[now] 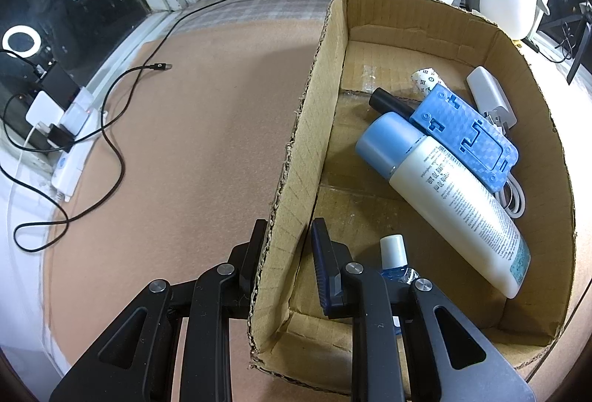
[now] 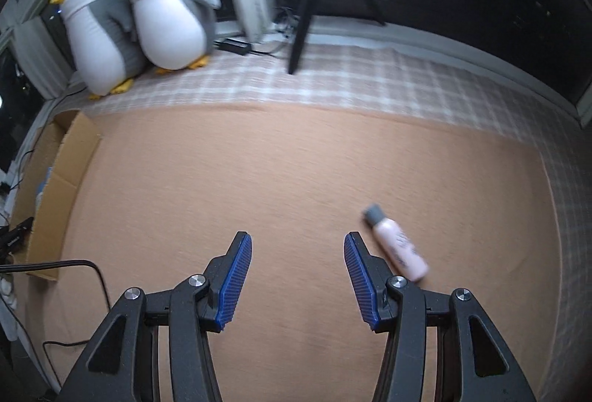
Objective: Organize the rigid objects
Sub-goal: 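Move the right gripper back to the small white lotion bottle, then close the right gripper on the white lotion bottle and lift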
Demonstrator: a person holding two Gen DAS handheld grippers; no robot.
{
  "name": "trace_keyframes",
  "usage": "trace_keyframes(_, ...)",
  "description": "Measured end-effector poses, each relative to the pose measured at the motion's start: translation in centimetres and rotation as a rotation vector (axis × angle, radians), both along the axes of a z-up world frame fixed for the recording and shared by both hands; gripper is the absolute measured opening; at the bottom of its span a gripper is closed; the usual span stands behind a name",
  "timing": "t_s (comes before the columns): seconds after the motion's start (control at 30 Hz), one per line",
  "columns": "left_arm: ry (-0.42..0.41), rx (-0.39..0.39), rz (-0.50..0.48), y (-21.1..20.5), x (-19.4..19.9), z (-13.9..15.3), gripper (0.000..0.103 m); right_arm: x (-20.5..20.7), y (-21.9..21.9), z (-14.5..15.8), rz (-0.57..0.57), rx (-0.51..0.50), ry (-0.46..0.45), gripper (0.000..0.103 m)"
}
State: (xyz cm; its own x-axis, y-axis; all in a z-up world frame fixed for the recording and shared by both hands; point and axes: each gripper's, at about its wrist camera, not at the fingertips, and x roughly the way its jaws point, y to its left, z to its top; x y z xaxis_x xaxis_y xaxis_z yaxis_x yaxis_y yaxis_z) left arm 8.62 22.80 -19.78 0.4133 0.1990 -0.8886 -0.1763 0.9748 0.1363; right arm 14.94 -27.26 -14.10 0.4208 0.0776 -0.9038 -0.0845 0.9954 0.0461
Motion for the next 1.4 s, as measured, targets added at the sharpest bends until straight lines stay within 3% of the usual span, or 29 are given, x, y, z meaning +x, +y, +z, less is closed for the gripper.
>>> trace_keyframes(0.37, 0.008, 0.007, 0.005, -0.3, 0.1, 0.0, 0.020, 0.8, -4.7, -2.4, -0.055, -0.062, 0.051, 0.048)
trace_keyframes(0.73, 0.012, 0.007, 0.011, -0.3, 0.2, 0.0, 0.020, 2.2, -5.2, -4.0, -0.043, -0.094, 0.091, 0.048)
trace_keyframes(1.3, 0.011, 0.003, 0.013, -0.3, 0.2, -0.1, 0.020, 2.6, -5.1, -4.8, -0.061, -0.055, 0.133, 0.018)
trace_keyframes(1.4, 0.011, 0.002, 0.013, -0.3, 0.2, -0.1, 0.020, 2.8, -5.0, -4.8, -0.059, -0.057, 0.134, 0.018)
